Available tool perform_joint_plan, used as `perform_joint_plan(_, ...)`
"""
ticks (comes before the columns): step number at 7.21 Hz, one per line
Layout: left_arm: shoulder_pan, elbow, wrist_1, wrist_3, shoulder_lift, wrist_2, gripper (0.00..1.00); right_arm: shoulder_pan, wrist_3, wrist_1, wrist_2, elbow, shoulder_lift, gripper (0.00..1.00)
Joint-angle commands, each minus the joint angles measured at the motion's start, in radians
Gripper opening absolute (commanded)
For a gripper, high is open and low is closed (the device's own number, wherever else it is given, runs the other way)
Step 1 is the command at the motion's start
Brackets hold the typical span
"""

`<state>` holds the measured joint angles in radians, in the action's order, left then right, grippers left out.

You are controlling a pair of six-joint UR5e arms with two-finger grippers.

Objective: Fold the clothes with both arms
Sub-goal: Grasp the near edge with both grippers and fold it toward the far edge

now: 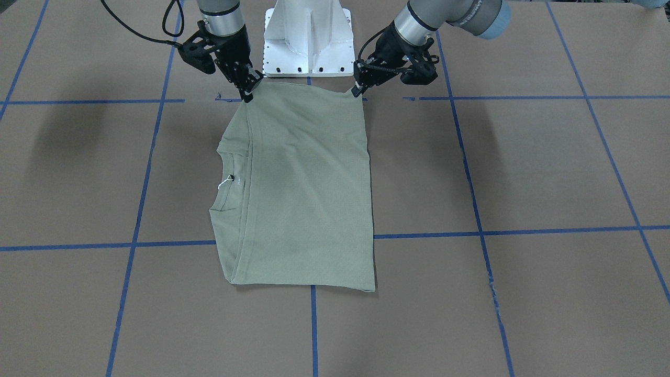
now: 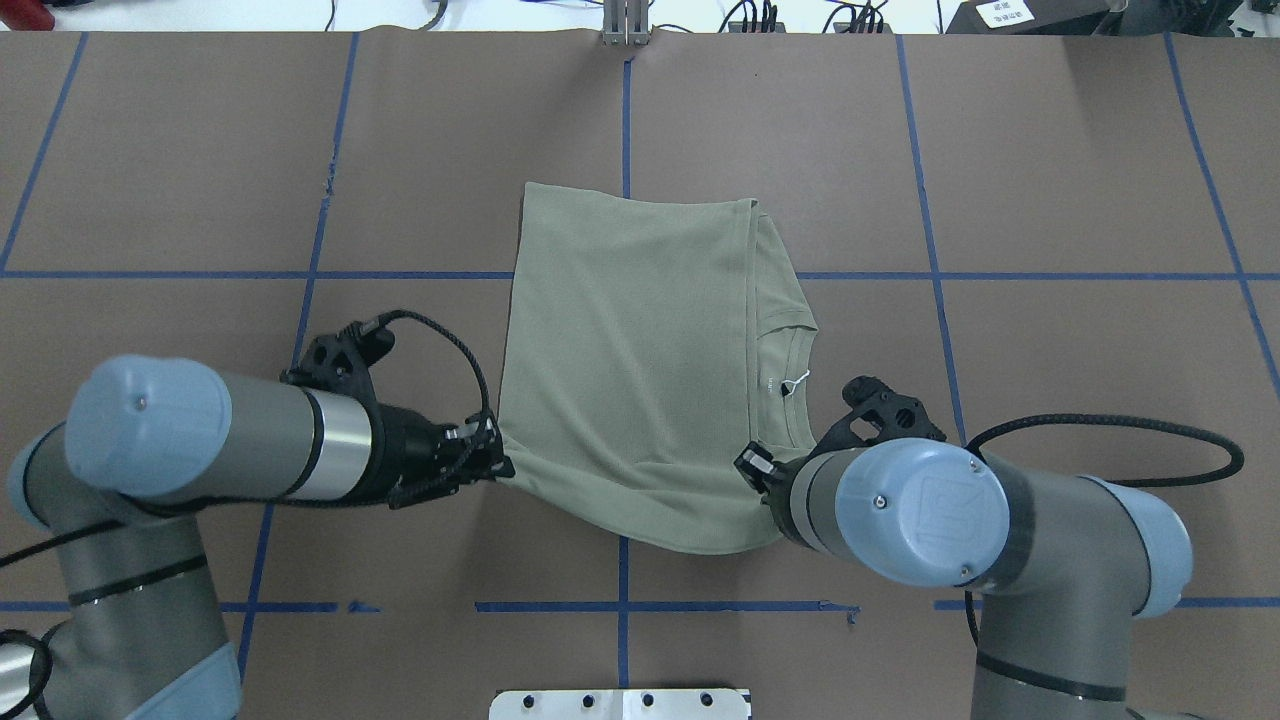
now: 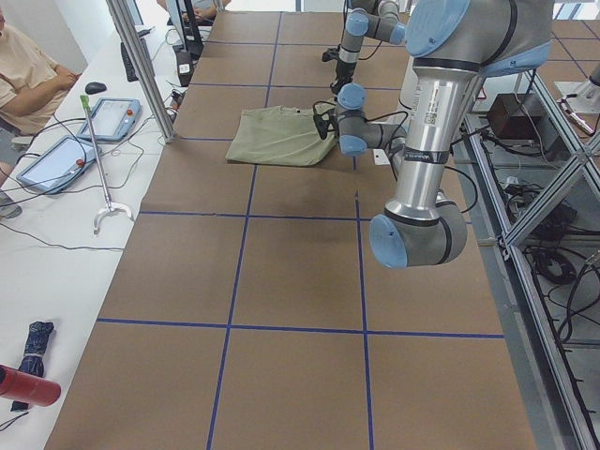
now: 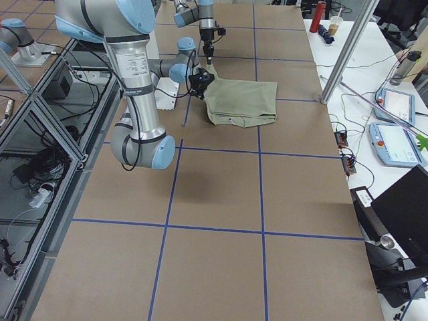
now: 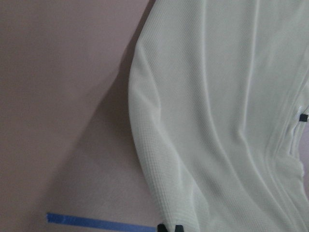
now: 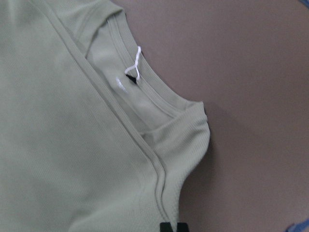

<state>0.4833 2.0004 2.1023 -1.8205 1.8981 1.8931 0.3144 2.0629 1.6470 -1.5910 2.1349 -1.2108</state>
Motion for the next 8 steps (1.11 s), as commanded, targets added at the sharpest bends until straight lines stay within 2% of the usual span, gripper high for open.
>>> perform_joint_plan(1,0.188,-0.142,-0.076,0.128,0.135,0.061,0.0,0.148,-0.125,-0.003,-0.048,-0.079,0.058,0.0)
perform_joint_plan(3,0.242,-0.312,-0.042,0.188,0.221,0.06,0.0,0.283,-0.234,-0.051,-0.124,-0.349,0.222,0.0)
perform_joint_plan(4,0.253,-0.395,-0.006,0.187,0.264,0.057,0.0,0.343,-0.268,-0.15,-0.188,-0.462,0.241,0.0)
perform_joint_plan(5,0.268,-0.485,0.052,0.188,0.298,0.051,0.0,0.394,-0.332,-0.235,-0.235,-0.549,0.255,0.0)
perform_joint_plan(6,0.274,-0.552,0.111,0.188,0.315,0.047,0.0,0.417,-0.352,-0.254,-0.271,-0.654,0.322,0.0)
perform_joint_plan(7,0.281,-0.608,0.142,0.19,0.347,0.029,0.0,0.426,-0.392,-0.263,-0.276,-0.746,0.374,0.0)
perform_joint_plan(8,0.281,-0.667,0.147,0.19,0.389,0.017,0.0,0.443,-0.414,-0.307,-0.282,-0.8,0.39,0.0)
